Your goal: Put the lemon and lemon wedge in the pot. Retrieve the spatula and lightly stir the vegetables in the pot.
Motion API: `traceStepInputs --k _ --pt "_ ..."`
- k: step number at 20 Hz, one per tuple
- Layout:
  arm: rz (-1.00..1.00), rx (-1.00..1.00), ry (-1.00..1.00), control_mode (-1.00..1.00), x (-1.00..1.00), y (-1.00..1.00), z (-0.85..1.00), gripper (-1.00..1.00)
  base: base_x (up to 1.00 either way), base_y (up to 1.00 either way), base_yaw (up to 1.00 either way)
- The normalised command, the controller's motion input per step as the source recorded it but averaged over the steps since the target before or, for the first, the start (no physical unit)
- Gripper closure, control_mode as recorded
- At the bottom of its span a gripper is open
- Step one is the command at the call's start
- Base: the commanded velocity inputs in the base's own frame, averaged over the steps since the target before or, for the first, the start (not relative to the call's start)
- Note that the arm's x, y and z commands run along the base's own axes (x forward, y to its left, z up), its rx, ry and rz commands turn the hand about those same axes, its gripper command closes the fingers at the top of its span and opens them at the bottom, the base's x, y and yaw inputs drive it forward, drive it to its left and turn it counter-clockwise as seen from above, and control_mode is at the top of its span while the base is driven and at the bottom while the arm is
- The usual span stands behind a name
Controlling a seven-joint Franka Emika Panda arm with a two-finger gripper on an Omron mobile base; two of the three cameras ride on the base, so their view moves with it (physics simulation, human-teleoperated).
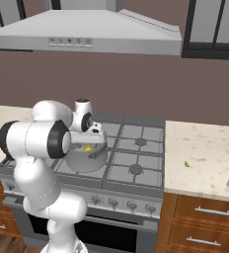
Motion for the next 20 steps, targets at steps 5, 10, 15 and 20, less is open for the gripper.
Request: traceStepInputs --k 5,10,15,20 --pt "0.00 0.13 -0.12 -1.00 -0.08 0.01 0.65 -1.00 0.00 0.00 0.00" --pt "0.00 0.01 -0.22 -1.00 -0.25 0.00 0.74 -1.00 0.00 0.00 0.00" --pt "0.00 0.00 -0.18 -1.00 -0.35 -0.08 0.66 -1.00 0.00 0.00 0.00" --pt "-0.05 -0.01 -0.15 -1.00 -0.29 -0.36 0.34 -1.00 0.00 0.00 0.00"
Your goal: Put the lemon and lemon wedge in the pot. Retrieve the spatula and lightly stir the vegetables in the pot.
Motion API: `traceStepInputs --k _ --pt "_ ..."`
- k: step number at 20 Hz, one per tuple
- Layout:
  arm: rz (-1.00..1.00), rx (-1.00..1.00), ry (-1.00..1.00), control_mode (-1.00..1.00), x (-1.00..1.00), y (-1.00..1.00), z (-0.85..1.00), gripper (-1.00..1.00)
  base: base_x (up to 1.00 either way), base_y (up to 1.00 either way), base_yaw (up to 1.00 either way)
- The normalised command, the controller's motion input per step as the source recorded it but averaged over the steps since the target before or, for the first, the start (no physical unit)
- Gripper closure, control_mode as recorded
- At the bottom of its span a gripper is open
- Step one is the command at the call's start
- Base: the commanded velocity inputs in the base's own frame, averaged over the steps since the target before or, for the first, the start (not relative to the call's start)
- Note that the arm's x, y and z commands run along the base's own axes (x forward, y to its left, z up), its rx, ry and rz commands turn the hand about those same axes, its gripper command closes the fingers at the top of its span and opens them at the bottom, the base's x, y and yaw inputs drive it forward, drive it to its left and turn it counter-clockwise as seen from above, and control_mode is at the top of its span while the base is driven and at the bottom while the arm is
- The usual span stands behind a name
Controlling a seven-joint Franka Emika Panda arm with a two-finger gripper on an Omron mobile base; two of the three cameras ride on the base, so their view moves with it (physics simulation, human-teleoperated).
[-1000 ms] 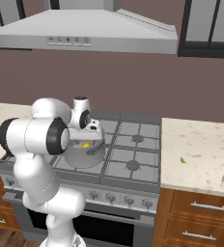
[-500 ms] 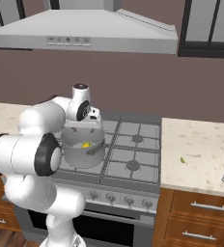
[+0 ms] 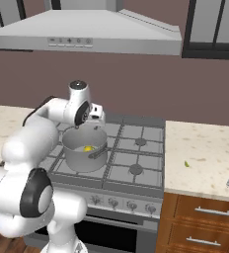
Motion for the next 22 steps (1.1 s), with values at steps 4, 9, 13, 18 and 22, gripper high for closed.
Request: traceStepInputs --k 4,9,13,18,22 --pt "-0.15 0.00 -0.13 -1.00 -0.23 -0.62 0.12 -1.00 0.00 0.00 0.00" --pt "-0.14 0.00 -0.11 -1.00 -0.24 -0.76 0.00 -1.00 0.00 0.00 0.00" --pt "-0.17 -0.01 -0.06 -1.00 -0.16 -0.76 0.00 -1.00 0.00 0.00 0.00" --pt "-0.15 0.00 -0.03 -1.00 -0.08 -0.81 0.00 -1.00 0.00 0.00 0.00" --pt "-0.14 0.00 0.00 -1.00 0.00 -0.82 0.00 -1.00 0.00 0.00 0.00"
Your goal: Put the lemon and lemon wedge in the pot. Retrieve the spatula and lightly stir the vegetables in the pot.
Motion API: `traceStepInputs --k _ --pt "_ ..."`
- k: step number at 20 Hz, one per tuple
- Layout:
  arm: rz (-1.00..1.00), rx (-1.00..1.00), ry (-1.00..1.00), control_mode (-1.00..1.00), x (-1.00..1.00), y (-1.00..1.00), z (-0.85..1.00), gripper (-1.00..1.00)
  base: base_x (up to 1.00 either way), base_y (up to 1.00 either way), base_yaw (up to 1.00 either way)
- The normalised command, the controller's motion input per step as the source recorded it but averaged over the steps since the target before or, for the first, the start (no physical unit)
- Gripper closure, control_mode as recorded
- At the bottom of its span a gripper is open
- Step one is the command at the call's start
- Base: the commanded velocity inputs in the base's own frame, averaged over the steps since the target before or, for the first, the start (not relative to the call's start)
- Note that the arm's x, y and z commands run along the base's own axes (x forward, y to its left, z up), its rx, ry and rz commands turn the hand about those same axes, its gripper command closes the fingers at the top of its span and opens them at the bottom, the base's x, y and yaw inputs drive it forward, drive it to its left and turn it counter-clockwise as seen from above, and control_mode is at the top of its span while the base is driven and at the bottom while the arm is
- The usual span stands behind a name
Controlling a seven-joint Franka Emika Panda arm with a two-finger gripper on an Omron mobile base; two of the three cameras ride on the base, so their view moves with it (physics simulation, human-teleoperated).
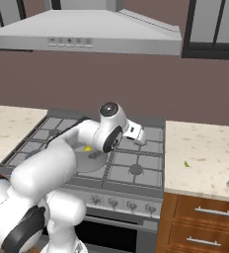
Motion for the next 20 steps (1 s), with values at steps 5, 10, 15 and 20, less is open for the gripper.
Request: traceStepInputs --k 5,10,15,20 --pt "-0.13 0.00 0.00 -1.00 0.02 -0.83 0.00 -1.00 0.00 0.00 0.00" --pt "-0.06 0.00 0.06 -1.00 0.10 -0.89 -0.04 -1.00 0.00 0.00 0.00" --pt "0.12 0.05 0.02 -1.00 0.06 -0.75 -0.11 -1.00 0.00 0.00 0.00" --pt "0.46 0.01 -0.05 -1.00 0.00 -0.64 -0.13 -1.00 0.00 0.00 0.00"
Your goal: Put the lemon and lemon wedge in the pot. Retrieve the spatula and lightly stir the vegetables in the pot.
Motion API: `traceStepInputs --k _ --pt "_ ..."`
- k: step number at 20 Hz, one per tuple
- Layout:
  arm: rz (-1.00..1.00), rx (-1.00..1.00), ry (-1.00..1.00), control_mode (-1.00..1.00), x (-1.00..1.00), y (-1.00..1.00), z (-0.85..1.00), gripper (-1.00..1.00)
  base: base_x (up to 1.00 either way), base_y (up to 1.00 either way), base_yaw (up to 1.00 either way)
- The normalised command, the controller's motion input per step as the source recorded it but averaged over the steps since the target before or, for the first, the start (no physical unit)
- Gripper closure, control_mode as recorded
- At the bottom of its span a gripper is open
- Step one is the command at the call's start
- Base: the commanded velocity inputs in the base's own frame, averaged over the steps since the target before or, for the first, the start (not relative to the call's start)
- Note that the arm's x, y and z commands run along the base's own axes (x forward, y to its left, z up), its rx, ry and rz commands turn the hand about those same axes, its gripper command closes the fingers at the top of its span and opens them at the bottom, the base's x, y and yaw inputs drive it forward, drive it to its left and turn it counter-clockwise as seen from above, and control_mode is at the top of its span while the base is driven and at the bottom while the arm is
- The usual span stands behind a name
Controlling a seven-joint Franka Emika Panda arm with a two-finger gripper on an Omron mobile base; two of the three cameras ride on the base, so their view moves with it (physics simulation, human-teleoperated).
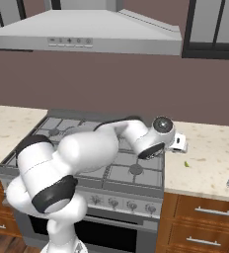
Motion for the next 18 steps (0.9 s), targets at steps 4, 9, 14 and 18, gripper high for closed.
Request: traceStepInputs --k 4,9,14,18 --pt "0.50 0.00 0.00 -1.00 0.03 -0.56 -0.14 -1.00 0.00 0.00 0.00" --pt "0.19 0.00 0.22 -1.00 0.23 -0.29 -0.13 -1.00 0.00 0.00 0.00" --pt "0.00 -0.01 0.30 -1.00 0.08 -0.42 -0.08 -1.00 0.00 0.00 0.00" --pt "0.00 -0.02 0.29 -1.00 0.07 -0.33 -0.06 -1.00 0.00 0.00 0.00"
